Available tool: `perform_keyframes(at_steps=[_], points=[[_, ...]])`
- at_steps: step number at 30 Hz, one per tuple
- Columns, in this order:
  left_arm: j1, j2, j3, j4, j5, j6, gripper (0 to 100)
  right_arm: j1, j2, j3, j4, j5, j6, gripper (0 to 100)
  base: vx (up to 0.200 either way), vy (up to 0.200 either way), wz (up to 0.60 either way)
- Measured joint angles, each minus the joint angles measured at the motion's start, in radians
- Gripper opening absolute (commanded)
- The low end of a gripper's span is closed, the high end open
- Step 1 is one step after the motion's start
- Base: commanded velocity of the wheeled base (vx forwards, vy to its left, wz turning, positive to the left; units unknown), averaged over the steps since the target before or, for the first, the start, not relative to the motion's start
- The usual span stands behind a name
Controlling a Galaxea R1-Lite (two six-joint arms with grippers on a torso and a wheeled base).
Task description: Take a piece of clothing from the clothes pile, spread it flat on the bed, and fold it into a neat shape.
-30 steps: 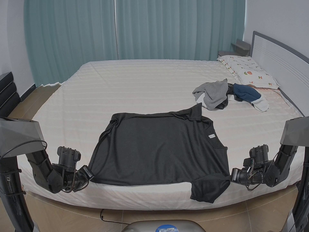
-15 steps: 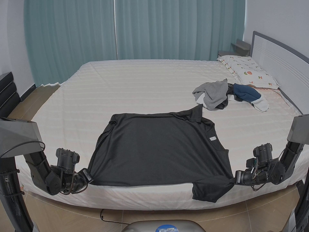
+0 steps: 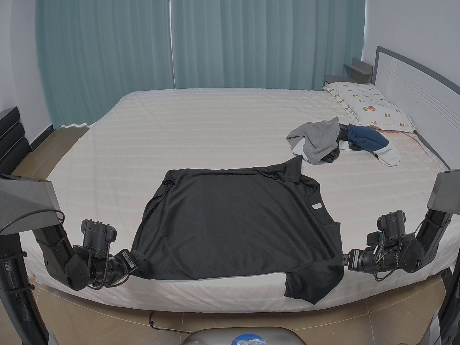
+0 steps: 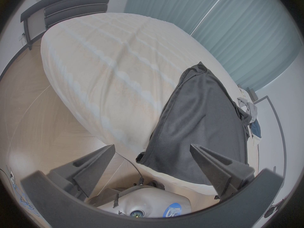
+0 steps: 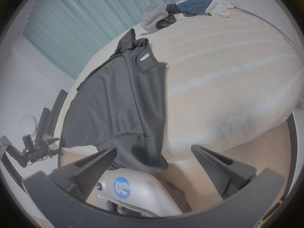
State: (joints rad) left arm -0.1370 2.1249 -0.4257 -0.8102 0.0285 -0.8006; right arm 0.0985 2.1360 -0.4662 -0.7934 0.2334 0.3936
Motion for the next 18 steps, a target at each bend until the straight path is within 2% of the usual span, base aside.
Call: perform_keyframes(at_steps=[3,7,8,13,18], points=[[0.013,-0.022,-0.007,-0.001,-0.001,-0.013,100,0.002,-0.016,-0.018,-0.003,0.002,0.08,100,0.0,0.0,0.0],[0.029,-0.041,-0.019,-0.001,-0.002,-0.042,100,0.006,-0.031,-0.044,-0.006,0.005,0.137,100,0.0,0.0,0.0],[0.032,-0.045,-0.022,-0.002,-0.003,-0.046,100,0.006,-0.034,-0.051,-0.006,0.006,0.147,100,0.0,0.0,0.0],[0.049,-0.053,-0.029,-0.001,-0.005,-0.049,100,0.007,-0.045,-0.066,-0.014,0.008,0.177,100,0.0,0.2,0.0],[0.054,-0.056,-0.035,-0.001,-0.007,-0.048,100,0.006,-0.053,-0.076,-0.043,0.007,0.199,100,0.0,0.0,0.0]])
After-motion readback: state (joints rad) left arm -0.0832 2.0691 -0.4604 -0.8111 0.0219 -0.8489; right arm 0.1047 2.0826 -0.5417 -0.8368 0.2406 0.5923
